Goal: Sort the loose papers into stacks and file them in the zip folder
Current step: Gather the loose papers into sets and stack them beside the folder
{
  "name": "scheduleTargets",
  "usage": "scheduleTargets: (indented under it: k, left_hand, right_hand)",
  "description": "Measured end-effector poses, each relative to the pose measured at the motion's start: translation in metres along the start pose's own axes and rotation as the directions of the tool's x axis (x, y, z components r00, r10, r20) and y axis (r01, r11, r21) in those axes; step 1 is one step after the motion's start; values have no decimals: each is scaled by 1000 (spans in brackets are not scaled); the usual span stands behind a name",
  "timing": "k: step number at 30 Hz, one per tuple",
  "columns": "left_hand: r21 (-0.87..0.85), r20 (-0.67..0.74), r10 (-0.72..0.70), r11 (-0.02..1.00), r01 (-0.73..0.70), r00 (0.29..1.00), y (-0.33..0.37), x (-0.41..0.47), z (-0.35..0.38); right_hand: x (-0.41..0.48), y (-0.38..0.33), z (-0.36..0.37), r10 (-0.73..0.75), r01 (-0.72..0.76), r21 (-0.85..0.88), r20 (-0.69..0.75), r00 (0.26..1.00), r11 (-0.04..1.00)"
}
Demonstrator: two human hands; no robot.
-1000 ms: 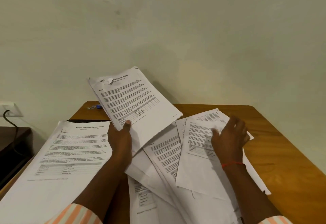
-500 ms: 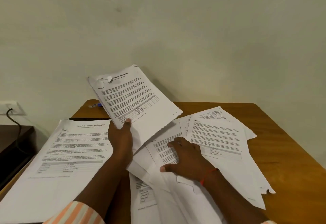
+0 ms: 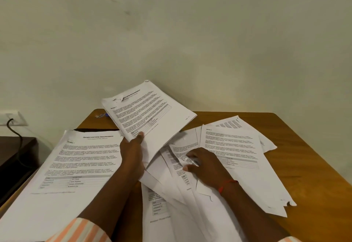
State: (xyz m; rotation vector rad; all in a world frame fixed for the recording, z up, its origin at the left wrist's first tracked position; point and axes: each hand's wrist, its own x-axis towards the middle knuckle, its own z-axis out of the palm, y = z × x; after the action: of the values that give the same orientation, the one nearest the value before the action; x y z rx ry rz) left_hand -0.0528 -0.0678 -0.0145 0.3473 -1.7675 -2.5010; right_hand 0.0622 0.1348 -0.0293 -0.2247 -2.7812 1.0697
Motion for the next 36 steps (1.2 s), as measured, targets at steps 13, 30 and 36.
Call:
scheduleTargets:
  k: [13,30,36]
  left_hand:
    - [-71,-14,-69,995,68,997,1,2,1]
    - [-28,-8,-32,999,32,999,3,-1,1]
    - [-37,5,-49,998,49,999,5,-3,1]
  right_hand:
    - [1,8,-11,78,-35,256,-160,984,966]
    - [0,0,3,-66,108,-429,111,992,897]
    - [8,20,-15,-123,164,-446,120,985,880]
